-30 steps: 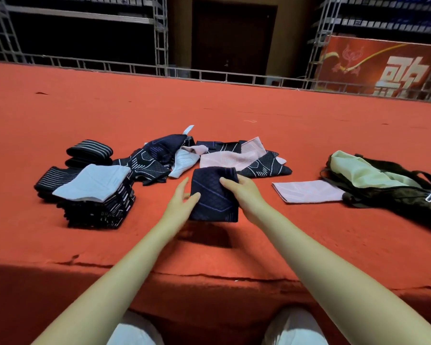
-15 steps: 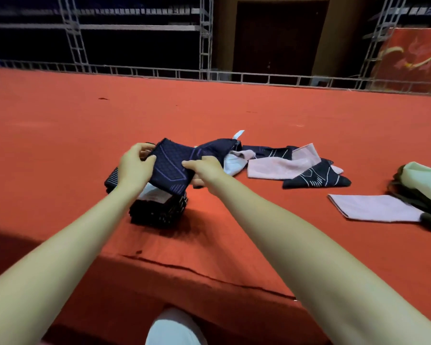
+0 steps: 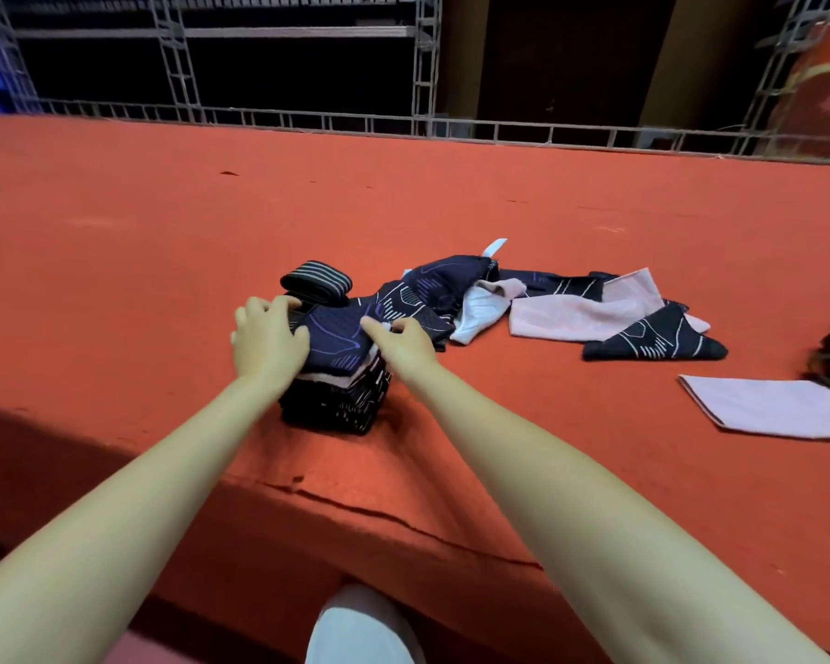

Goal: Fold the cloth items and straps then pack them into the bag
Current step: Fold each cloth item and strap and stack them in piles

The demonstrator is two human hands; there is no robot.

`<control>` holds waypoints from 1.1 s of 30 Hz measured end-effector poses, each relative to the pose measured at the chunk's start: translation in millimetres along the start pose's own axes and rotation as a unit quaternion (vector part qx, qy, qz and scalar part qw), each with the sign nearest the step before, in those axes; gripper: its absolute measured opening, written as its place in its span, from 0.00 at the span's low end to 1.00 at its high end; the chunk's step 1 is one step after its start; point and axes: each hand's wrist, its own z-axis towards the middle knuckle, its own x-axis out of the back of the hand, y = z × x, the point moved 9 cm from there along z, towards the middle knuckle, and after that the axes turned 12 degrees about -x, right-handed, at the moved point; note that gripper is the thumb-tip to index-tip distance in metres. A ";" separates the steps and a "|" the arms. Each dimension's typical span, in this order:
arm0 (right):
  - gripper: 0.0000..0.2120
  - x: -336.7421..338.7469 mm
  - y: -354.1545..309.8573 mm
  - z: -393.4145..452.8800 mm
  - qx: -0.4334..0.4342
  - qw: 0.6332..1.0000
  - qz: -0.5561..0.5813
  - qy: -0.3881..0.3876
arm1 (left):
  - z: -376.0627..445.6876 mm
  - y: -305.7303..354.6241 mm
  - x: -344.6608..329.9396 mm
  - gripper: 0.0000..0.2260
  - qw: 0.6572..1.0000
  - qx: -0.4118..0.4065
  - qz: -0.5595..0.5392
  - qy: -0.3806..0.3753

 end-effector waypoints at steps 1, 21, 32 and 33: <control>0.18 3.3 0.7 -2.3 -0.006 1.000 0.026 -0.012 | 0.9 13.8 6.7 0.15 0.999 -0.028 -0.006 0.026; 0.05 380.6 181.7 -57.9 0.003 0.967 -0.071 0.245 | -105.3 322.3 -174.8 0.13 0.917 -0.104 -0.336 -0.187; 0.18 519.9 250.6 -36.1 -0.101 0.887 -0.294 0.342 | -127.1 455.2 -270.2 0.20 0.904 -0.083 -0.287 -0.305; 0.18 526.6 254.8 -30.7 -0.113 0.878 -0.310 0.346 | -125.6 459.5 -276.6 0.21 0.905 -0.073 -0.288 -0.305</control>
